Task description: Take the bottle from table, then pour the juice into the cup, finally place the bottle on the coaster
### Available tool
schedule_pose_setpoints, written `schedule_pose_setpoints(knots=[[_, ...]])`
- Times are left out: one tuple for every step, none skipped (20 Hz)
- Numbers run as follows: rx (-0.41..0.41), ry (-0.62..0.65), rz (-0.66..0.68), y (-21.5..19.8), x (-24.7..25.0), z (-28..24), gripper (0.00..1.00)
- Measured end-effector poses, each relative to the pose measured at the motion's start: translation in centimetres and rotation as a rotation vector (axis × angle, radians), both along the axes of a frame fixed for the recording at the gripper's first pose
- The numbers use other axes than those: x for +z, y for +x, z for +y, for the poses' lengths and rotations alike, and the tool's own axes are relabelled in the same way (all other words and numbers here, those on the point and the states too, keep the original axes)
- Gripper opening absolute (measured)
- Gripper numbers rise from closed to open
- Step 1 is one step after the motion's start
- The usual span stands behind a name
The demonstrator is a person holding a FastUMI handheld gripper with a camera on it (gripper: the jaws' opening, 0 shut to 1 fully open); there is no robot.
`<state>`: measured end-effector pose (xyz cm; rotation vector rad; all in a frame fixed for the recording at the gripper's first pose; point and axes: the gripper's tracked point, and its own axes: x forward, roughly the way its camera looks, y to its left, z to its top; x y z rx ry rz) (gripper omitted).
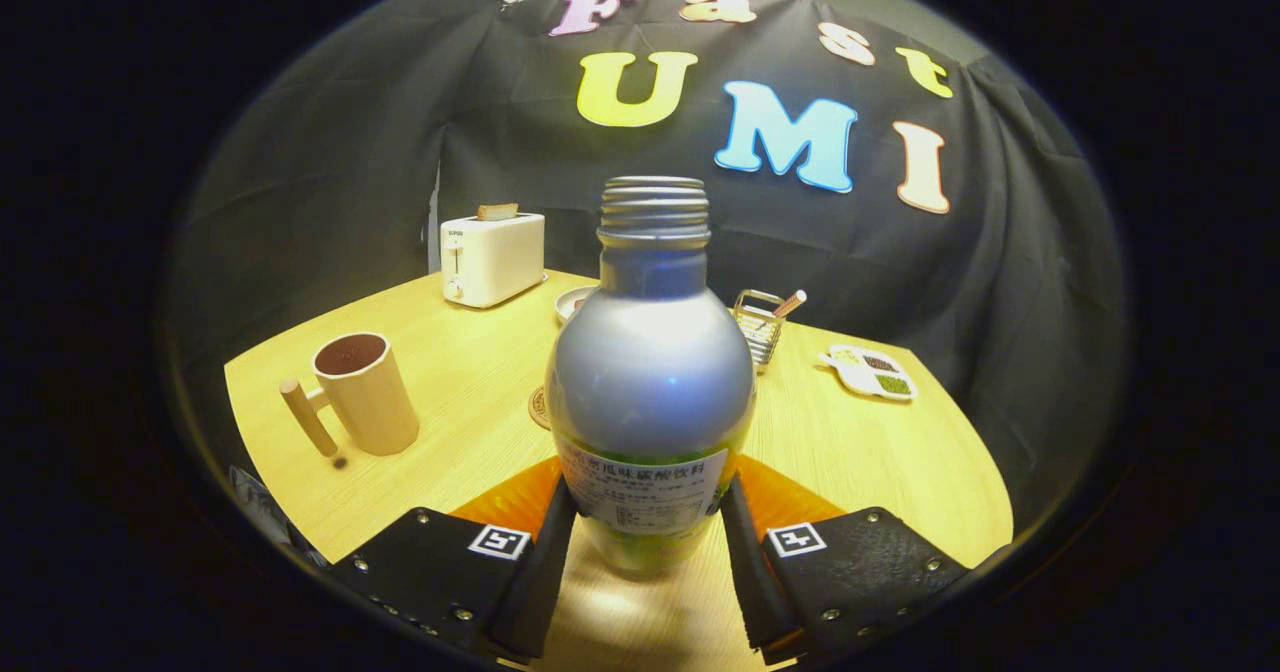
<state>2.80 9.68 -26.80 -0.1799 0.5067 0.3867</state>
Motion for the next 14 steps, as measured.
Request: schedule_pose_setpoints(knots=[[0.012, -0.019, 0.000, 0.0, 0.0, 0.3, 0.72], [0.026, -0.036, -0.004, 0.0, 0.2, 0.6, 0.72], [0.044, -0.052, -0.004, 0.0, 0.5, 1.1, 0.72], [0.057, -0.072, -0.006, 0.0, 0.8, 1.4, 0.72], [0.066, -0.095, -0.018, 0.1, 1.1, 1.5, 0.72], [0.074, -0.115, -0.028, 0.3, 1.5, 1.8, 0.72], [0.085, -0.135, -0.033, 0.3, 1.5, 2.1, 0.72], [0.098, -0.159, -0.037, 0.5, 1.7, 2.5, 0.72], [0.110, -0.186, -0.044, 0.6, 1.8, 2.7, 0.72], [0.124, -0.205, -0.046, 0.7, 2.0, 3.1, 0.72], [0.135, -0.220, -0.048, 0.8, 2.1, 3.4, 0.72], [0.147, -0.238, -0.047, 0.8, 2.1, 3.7, 0.72], [0.161, -0.259, -0.045, 0.8, 2.1, 4.1, 0.72], [0.179, -0.283, -0.039, 0.8, 1.9, 4.5, 0.72]])
